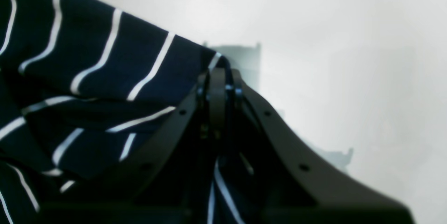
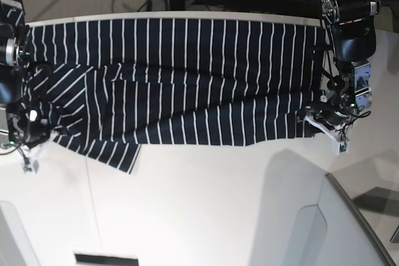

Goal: Layout the t-shirt on the table in an organized manner, then fold the t-shirt properly
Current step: 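Grasp the shirt side near the hem with both grippers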

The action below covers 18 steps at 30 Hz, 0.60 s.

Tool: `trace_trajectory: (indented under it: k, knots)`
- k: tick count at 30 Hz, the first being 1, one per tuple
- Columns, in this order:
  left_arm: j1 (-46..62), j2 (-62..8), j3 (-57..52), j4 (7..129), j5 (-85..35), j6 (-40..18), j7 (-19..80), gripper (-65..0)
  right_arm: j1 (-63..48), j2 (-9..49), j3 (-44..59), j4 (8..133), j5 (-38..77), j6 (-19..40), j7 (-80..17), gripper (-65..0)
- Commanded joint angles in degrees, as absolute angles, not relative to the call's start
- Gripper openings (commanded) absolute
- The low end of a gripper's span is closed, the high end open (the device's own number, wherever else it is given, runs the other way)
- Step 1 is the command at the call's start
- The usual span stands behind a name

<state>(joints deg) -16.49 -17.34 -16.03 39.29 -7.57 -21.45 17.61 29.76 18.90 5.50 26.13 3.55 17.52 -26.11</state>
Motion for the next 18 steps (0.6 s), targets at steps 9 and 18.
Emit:
trace_trajectory:
  k: [9, 18]
  knots:
    - [-16.7, -16.3, -15.9, 36.8, -6.9, -22.4, 16.7, -65.0, 31.2, 19.6, 5.5, 26.8, 3.4, 17.5, -25.6, -65.0]
    - [-23.7, -16.9, -15.9, 39.2, -6.8, -22.3, 17.0, -65.0, 30.5, 19.6, 5.5, 32.0, 3.4, 17.5, -25.8, -65.0]
